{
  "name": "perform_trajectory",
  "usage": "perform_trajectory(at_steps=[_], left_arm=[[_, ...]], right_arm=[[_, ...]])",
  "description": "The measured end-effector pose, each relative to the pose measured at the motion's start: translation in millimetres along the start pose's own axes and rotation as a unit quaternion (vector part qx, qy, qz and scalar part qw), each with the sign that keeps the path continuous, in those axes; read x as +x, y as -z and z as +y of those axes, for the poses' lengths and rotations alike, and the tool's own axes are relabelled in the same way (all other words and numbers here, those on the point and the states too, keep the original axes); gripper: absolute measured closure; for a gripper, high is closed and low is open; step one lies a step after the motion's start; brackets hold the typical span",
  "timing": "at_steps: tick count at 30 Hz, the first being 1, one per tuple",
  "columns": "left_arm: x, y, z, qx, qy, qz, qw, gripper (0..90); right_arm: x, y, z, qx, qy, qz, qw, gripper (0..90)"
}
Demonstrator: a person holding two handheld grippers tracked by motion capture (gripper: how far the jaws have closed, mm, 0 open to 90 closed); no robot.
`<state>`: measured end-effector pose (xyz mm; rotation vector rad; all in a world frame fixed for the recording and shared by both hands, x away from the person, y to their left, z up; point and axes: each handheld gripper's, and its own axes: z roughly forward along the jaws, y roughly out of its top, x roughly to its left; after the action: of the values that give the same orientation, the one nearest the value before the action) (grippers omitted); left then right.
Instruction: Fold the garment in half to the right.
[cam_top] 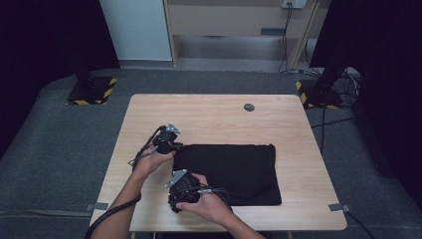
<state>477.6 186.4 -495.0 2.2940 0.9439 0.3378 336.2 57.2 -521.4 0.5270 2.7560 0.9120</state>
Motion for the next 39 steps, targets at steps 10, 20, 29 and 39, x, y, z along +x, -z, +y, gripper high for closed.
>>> perform_trajectory(at_steps=[10,20,29,39], left_arm=[[0.7,0.0,-4.1,-0.01,-0.002,-0.001,0.9999,82.2],[-2.8,3.3,-4.1,-0.025,-0.002,0.005,0.9997,83.1],[-2.9,8.5,-7.9,-0.038,0.006,0.007,0.9992,83.2],[-2.4,5.4,-10.5,-0.034,0.002,0.01,0.9994,83.1]], right_arm=[[-7.2,-3.3,-1.4,0.001,-0.003,-0.017,0.9998,49.7],[-15.3,2.0,-3.9,-0.01,-0.01,-0.034,0.9993,80.0],[-7.8,13.2,-0.5,-0.018,0.012,-0.04,0.999,80.7],[-8.6,14.1,-1.8,-0.019,0.01,-0.038,0.9991,80.6]])
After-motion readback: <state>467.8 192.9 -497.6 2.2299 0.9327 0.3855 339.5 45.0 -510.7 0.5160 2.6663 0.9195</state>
